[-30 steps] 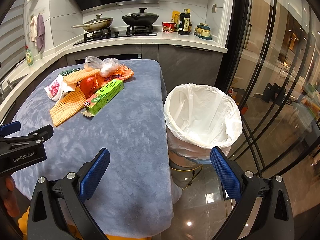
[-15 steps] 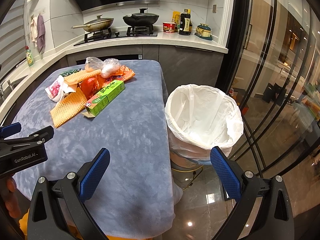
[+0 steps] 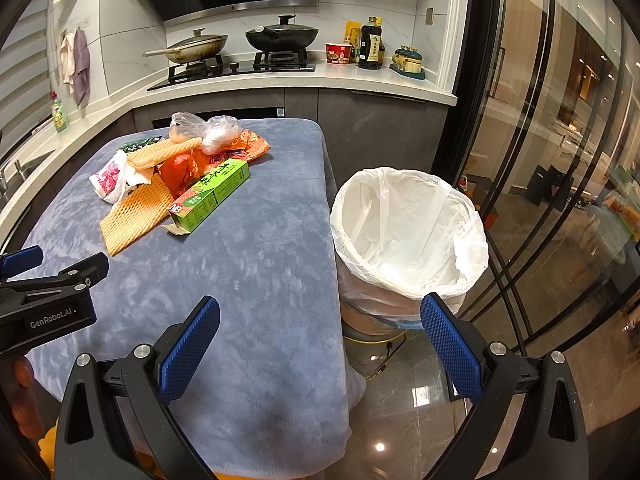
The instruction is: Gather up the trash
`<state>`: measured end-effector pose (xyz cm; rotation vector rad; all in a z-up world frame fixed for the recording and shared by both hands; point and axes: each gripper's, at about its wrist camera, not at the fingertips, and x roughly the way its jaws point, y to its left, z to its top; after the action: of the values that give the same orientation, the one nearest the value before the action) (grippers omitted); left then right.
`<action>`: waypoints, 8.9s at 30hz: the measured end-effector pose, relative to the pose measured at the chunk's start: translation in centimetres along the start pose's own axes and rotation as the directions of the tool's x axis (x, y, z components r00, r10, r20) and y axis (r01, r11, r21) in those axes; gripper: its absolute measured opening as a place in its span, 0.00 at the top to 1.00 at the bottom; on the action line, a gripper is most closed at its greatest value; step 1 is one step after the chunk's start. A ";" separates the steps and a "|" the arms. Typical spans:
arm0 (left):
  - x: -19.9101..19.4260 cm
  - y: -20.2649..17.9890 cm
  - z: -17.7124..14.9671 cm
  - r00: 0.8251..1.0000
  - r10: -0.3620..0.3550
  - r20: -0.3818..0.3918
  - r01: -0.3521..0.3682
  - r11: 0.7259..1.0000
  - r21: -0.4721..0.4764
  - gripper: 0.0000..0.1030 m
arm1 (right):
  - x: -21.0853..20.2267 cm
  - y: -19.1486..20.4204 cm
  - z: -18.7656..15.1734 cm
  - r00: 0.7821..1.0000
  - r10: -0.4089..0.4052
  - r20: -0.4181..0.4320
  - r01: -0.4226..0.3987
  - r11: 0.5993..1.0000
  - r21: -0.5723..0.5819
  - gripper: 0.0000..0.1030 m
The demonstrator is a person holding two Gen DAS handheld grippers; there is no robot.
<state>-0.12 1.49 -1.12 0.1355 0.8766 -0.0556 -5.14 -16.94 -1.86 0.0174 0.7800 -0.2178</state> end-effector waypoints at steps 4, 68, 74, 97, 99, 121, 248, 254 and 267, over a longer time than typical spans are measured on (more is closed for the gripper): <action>0.0 0.0 0.0 1.000 0.000 0.001 0.000 1.000 -0.001 0.07 | 0.0 0.0 0.0 1.000 0.000 0.001 0.000 1.000 0.002 0.07; 14.9 8.3 8.7 0.988 -0.151 -0.022 0.149 0.987 -0.065 0.41 | 10.1 8.4 8.5 0.998 0.060 -0.008 -0.059 0.998 0.030 0.07; 16.4 8.6 9.3 0.974 -0.225 -0.040 0.222 0.972 -0.073 0.80 | 11.7 10.4 10.5 0.992 0.125 -0.004 -0.125 0.992 0.033 0.07; 13.2 10.9 10.1 0.961 -0.275 0.033 0.277 0.954 -0.112 0.99 | 15.7 16.2 12.7 0.918 0.389 -0.071 -0.384 0.920 0.082 0.90; 12.9 11.0 10.1 0.961 -0.272 0.039 0.275 0.955 -0.111 0.99 | 15.3 15.9 12.7 0.920 0.387 -0.062 -0.383 0.921 0.076 0.90; 3.3 6.6 12.3 0.920 -0.339 0.197 0.351 0.936 -0.028 0.99 | 5.3 6.5 13.2 0.934 0.314 0.172 -0.336 0.934 0.119 0.91; 21.1 17.7 9.4 0.954 -0.283 -0.100 0.169 0.782 -0.600 0.25 | 19.3 10.7 15.4 0.964 0.257 0.060 -0.263 0.955 0.137 0.49; 21.9 17.4 9.7 0.949 -0.302 -0.092 0.188 0.774 -0.605 0.25 | 21.3 11.4 15.8 0.966 0.256 0.039 -0.259 0.957 0.134 0.49; 20.9 16.5 10.0 0.951 -0.293 -0.094 0.202 0.825 -0.528 0.97 | 21.3 12.0 16.2 0.953 0.300 0.046 -0.303 0.947 0.110 0.96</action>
<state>22.56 16.55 -9.32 -0.4883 1.0508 -0.0524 23.26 -10.77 -5.96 0.2421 0.7246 0.0280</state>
